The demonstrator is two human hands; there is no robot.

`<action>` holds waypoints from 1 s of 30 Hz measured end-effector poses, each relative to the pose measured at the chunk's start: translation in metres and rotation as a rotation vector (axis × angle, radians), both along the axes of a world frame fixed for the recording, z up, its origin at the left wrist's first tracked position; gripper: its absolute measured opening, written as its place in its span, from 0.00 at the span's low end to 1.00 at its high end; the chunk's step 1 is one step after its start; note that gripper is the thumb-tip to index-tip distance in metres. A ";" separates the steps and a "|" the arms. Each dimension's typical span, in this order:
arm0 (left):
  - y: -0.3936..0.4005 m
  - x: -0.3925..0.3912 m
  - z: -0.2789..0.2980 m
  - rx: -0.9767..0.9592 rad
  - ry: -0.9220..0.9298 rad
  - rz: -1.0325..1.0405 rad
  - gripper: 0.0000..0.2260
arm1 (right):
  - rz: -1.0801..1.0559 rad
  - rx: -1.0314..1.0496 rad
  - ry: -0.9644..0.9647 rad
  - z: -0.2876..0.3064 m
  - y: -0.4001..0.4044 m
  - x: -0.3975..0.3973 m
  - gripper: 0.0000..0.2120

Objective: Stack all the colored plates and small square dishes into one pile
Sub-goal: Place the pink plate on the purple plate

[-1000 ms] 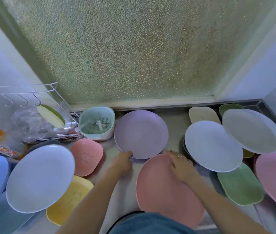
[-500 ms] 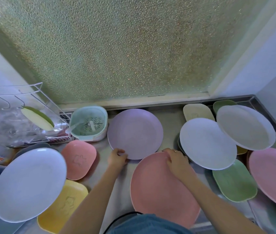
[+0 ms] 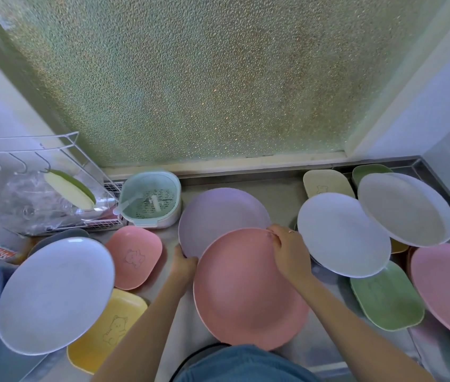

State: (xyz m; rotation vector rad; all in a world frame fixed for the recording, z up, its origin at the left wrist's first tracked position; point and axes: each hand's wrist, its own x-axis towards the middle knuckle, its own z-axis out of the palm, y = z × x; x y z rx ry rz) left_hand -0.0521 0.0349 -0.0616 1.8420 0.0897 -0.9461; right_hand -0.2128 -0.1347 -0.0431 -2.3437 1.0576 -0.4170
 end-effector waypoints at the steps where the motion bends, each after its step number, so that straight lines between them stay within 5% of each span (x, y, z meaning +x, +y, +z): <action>1: 0.003 0.001 0.001 -0.003 0.036 0.000 0.25 | -0.027 0.003 -0.006 0.002 -0.001 0.001 0.09; 11: 0.047 0.007 -0.011 -0.005 0.176 -0.074 0.16 | -0.435 0.397 -0.020 -0.001 -0.008 0.019 0.18; 15: 0.049 0.007 -0.005 0.063 0.161 -0.094 0.16 | -0.484 0.469 0.073 -0.016 0.003 0.020 0.09; 21: 0.055 0.007 -0.007 0.121 0.027 -0.138 0.12 | -0.377 0.319 0.144 -0.023 0.011 0.017 0.08; 30: 0.048 0.000 -0.006 0.139 -0.134 -0.171 0.16 | -0.256 0.069 0.506 -0.023 0.023 0.002 0.12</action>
